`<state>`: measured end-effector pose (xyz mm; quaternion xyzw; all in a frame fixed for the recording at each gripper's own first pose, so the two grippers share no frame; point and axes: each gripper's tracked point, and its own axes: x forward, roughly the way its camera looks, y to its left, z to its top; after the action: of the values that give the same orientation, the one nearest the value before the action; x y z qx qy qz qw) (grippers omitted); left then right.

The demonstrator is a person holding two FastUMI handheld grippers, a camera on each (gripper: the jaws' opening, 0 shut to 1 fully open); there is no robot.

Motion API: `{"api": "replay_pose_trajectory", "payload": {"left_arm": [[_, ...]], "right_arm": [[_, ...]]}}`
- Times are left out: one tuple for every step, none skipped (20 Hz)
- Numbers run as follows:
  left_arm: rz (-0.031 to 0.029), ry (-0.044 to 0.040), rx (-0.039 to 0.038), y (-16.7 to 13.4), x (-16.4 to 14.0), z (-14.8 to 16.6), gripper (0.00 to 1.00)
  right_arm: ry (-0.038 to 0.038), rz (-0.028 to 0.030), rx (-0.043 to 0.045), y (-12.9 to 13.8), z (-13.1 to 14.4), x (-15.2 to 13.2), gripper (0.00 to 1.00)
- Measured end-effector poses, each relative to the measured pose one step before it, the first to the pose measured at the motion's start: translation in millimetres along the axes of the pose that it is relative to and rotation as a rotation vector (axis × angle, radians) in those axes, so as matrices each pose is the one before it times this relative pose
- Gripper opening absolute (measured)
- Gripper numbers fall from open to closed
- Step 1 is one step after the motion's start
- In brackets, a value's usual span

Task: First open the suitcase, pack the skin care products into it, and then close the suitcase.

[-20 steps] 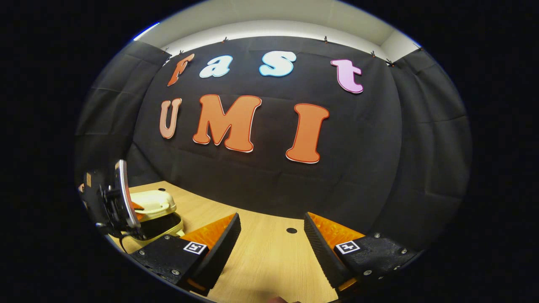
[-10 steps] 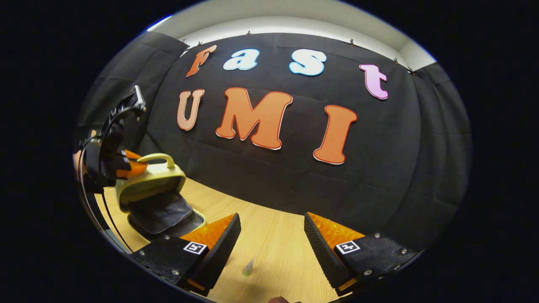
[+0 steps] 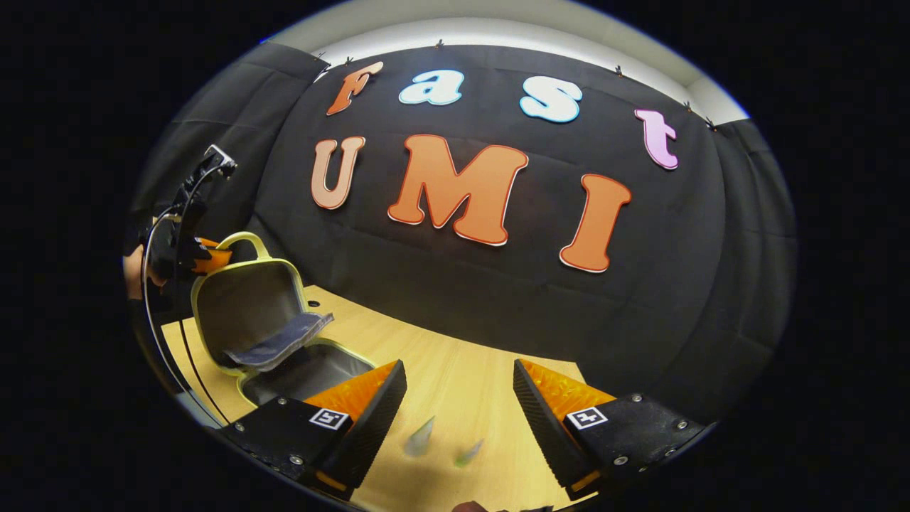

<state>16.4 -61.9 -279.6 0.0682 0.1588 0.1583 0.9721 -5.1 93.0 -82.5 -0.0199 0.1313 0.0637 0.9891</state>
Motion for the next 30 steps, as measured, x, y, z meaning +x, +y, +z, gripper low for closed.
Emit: {"api": "replay_pose_trajectory", "payload": {"left_arm": [[0.01762,0.01893,-0.00869,2.69,-3.6,3.62,0.05],[0.01626,0.01991,-0.0047,1.72,1.58,-1.2,0.05],[0.00776,0.01811,-0.00624,-0.32,0.44,-0.84,0.05],[0.00918,0.02249,-0.00427,0.08,0.47,-7.7,0.05],[0.01218,0.03694,0.00264,-1.07,3.69,-13.4,0.05],[-0.00018,0.05093,-0.01406,-1.51,2.46,-13.65,0.05],[0.00081,0.04824,-0.01656,1.29,-0.58,-10.79,0.05],[-0.00446,0.03659,-0.02137,3.55,1.66,-10.78,0.05],[-0.00833,0.02825,-0.02704,-0.25,-0.34,-8.07,0.05],[-0.00727,0.02796,-0.02797,-2.04,1.14,-6.96,0.05],[-0.01007,0.03182,-0.03788,-5.0,0.13,-7.25,0.05],[-0.00243,0.01496,-0.01902,0.32,3.21,-3.88,0.05],[0.07054,-0.0041,0.02499,12.74,-0.28,0.73,0.05],[0.01821,-0.00853,0.02086,2.84,0.33,4.25,0.17],[-0.00886,-0.01981,-0.00016,-7.87,-2.87,6.14,0.17],[-0.03502,-0.03261,-0.00723,-11.67,-5.99,9.02,0.19],[-0.0283,-0.03458,0.005,-13.31,-8.92,10.46,0.3],[-0.05233,-0.05735,-0.00029,-31.77,-8.93,17.13,0.64],[-0.02254,-0.01906,0.00069,-16.25,-8.25,6.55,0.99],[-0.02501,-0.02116,0.00235,-17.03,-6.46,9.31,0.99],[-0.02836,-0.02256,0.00831,-19.35,-8.03,8.22,0.98],[-0.03749,-0.03763,0.01085,-25.15,-9.32,14.75,0.98],[-0.05728,-0.03201,0.01578,-36.31,-7.28,13.44,0.98],[-0.05242,-0.01691,0.01691,-33.57,-6.8,8.43,0.98],[-0.04753,-0.00931,0.01914,-32.32,-2.91,6.73,0.98],[-0.03523,-0.00289,0.01687,-24.37,-2.89,3.16,0.99],[-0.04507,-0.00161,0.02661,-31.18,0.72,1.98,0.98],[-0.04164,-0.00505,0.03152,-33.63,2.42,3.44,0.98],[-0.03383,-0.00773,0.01799,-32.62,4.53,0.59,0.98],[-0.04204,0.00266,0.00085,-37.17,6.26,-1.26,0.99]], "right_arm": [[0.00972,0.00563,0.00807,9.75,-0.12,0.9,0.95],[0.00673,-0.00427,0.00546,5.3,-0.09,0.72,0.96],[0.00617,-0.00092,0.00625,4.39,0.29,2.34,0.96],[0.00613,-0.00418,0.00686,4.12,-0.03,1.29,0.96],[0.0072,-0.00555,0.00766,5.26,0.14,2.31,0.96],[0.01291,-0.0027,0.0062,5.32,-2.2,0.95,0.96],[0.01188,-0.00823,0.00352,4.03,-2.15,2.24,0.96],[0.00832,-0.0133,0.00749,-0.47,-1.11,-2.87,0.96],[0.00495,-0.01131,0.00786,1.25,-0.79,-1.14,0.96],[0.00504,-0.0118,0.00893,-0.76,-1.04,-0.2,0.95],[0.00652,-0.01427,0.00998,-0.04,-0.08,0.52,0.95],[0.00652,-0.01414,0.00325,0.02,-2.25,3.39,0.95],[0.00921,-0.01671,0.00119,-2.38,-1.27,0.74,0.95],[0.00308,-0.00353,0.00515,-0.5,0.32,-0.04,0.95],[0.00049,-0.00549,0.00383,-1.8,-0.36,1.23,0.96],[-0.00026,-0.00333,0.0018,-0.98,0.29,0.21,0.96],[-0.00249,-0.01204,-0.00687,-6.3,-2.54,2.07,0.96],[0.01898,0.00335,0.00212,-4.74,-6.9,3.59,0.95],[0.00923,-0.00333,0.00667,-5.28,-2.89,0.31,0.96],[-0.00201,-0.00034,0.00614,-6.11,-0.51,1.15,0.96],[-0.00062,-0.00242,0.00405,-5.34,-0.58,-0.3,0.96],[0.00158,-0.00091,0.00523,-7.57,-3.19,0.82,0.96],[0.00266,0.00034,0.00465,-8.48,-2.05,0.19,0.96],[0.00327,0.00229,0.00761,-8.25,-2.74,1.54,0.96],[0.00636,0.00612,0.01369,-11.14,-5.13,0.96,0.96],[0.0061,0.00208,0.00314,-5.64,-4.0,0.06,0.96],[0.00291,0.00254,-0.00124,-9.04,-2.45,-0.14,0.96],[0.00316,-0.00135,-0.00692,-10.17,-1.41,0.22,0.96],[0.00216,0.00422,-0.00208,-9.6,-2.59,0.83,0.96],[0.00063,0.00513,0.00119,-13.93,-2.6,-0.24,0.96]]}}
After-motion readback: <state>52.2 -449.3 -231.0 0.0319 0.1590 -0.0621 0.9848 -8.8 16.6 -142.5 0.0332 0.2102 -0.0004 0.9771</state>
